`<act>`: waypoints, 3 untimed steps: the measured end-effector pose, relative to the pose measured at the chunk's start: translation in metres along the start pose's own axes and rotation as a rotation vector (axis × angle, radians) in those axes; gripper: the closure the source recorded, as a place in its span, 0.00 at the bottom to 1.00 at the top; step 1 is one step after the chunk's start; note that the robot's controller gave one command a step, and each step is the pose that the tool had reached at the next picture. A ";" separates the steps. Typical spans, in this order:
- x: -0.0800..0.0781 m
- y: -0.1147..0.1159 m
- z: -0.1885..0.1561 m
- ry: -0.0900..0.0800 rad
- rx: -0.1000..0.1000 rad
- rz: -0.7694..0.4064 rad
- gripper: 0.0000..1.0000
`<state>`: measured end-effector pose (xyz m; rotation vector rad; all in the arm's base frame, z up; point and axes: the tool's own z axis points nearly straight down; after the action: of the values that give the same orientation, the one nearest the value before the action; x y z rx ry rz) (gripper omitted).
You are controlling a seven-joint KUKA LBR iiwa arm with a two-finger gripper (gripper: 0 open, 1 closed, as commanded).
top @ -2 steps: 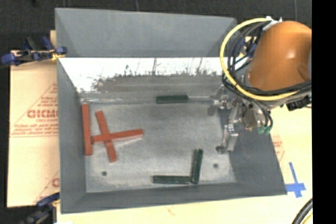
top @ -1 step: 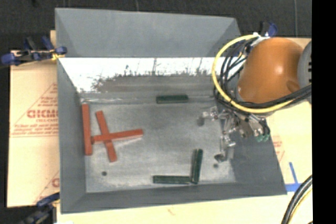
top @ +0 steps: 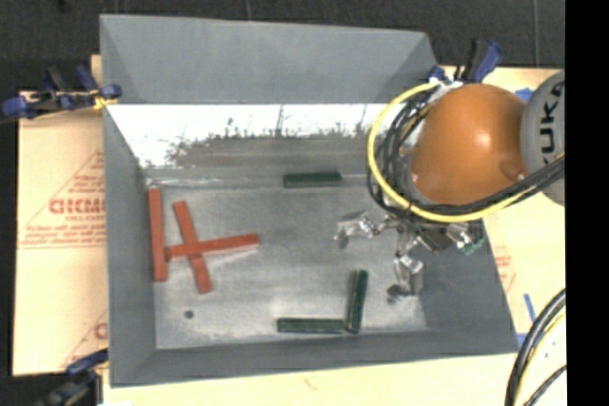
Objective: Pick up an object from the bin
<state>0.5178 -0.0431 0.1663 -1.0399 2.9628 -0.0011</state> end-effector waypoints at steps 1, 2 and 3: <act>-0.004 0.006 0.026 0.000 -0.001 -0.080 0.00; -0.007 0.007 0.062 0.000 0.000 -0.357 0.00; 0.001 0.004 0.096 -0.001 -0.002 -0.614 1.00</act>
Offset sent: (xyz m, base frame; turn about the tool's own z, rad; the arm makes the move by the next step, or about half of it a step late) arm 0.0022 0.0128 -0.0963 -0.6042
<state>0.5151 -0.0409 0.0703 -1.8871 2.5101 0.0010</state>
